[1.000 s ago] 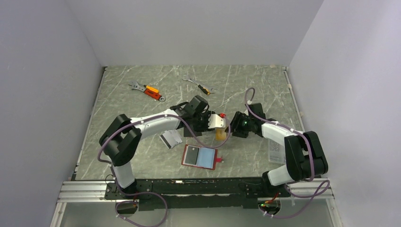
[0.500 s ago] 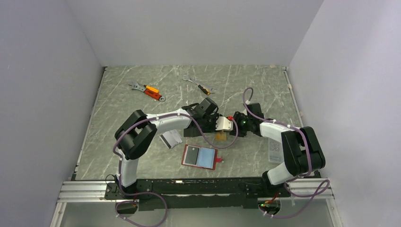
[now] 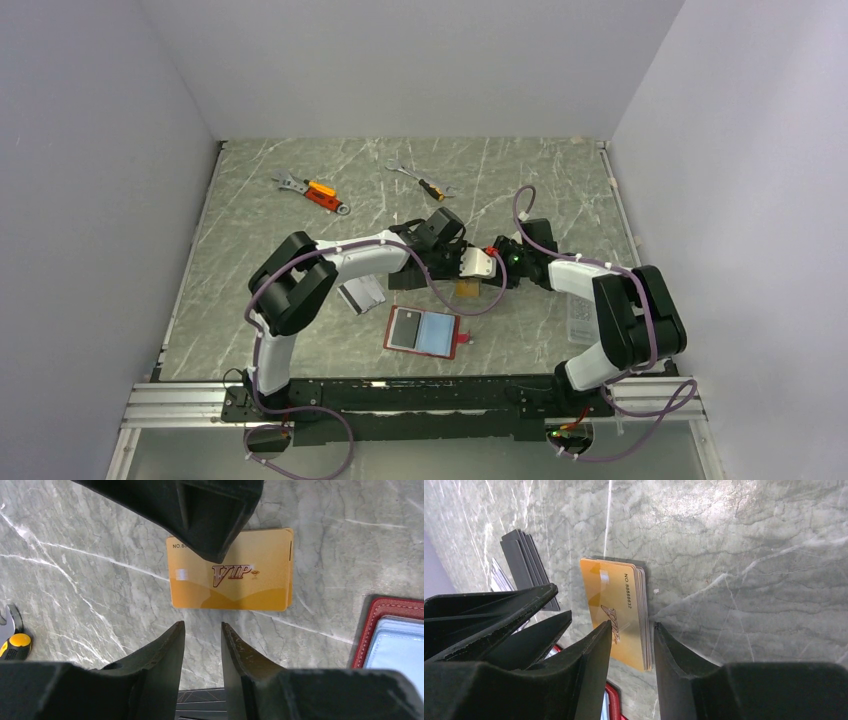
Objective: Put the credit cards into the card holder
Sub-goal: Pick up the credit card from the center of the board.
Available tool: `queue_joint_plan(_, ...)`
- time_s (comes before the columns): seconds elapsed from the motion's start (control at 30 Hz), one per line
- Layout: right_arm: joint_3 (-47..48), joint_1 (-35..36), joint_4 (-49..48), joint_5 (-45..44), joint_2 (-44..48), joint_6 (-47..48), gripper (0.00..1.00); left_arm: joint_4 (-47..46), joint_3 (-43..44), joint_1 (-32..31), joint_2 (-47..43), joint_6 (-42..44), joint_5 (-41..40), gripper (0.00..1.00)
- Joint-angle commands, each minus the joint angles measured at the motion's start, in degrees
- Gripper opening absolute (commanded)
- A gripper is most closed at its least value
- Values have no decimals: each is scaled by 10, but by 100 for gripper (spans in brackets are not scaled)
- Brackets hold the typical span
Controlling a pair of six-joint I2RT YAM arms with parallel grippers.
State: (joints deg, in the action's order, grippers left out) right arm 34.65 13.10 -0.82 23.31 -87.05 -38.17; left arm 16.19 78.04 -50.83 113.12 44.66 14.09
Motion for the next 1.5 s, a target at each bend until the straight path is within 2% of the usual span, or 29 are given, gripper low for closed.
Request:
queue_joint_plan(0.0, -7, -2, -20, -1, -15, 0, 39, -18, 29, -4, 13, 6, 12, 38)
queue_joint_plan(0.2, -18, 5, -54, 29, -32, -23, 38, -15, 22, -7, 6, 6, 16, 36)
queue_joint_plan(0.5, -30, 57, -90, 18, -49, -60, 38, -15, -24, -7, -27, 15, -2, 33)
queue_joint_plan(0.83, -16, 51, -51, -15, -36, -45, 38, -10, -51, 10, -70, 14, 9, 31)
queue_joint_plan(1.17, -16, 50, -36, -41, -26, -49, 38, -15, -11, 11, -15, 15, -3, 31)
queue_joint_plan(1.47, -50, 50, -50, -68, 13, -70, 35, -19, 0, 3, 6, 1, -18, 25)
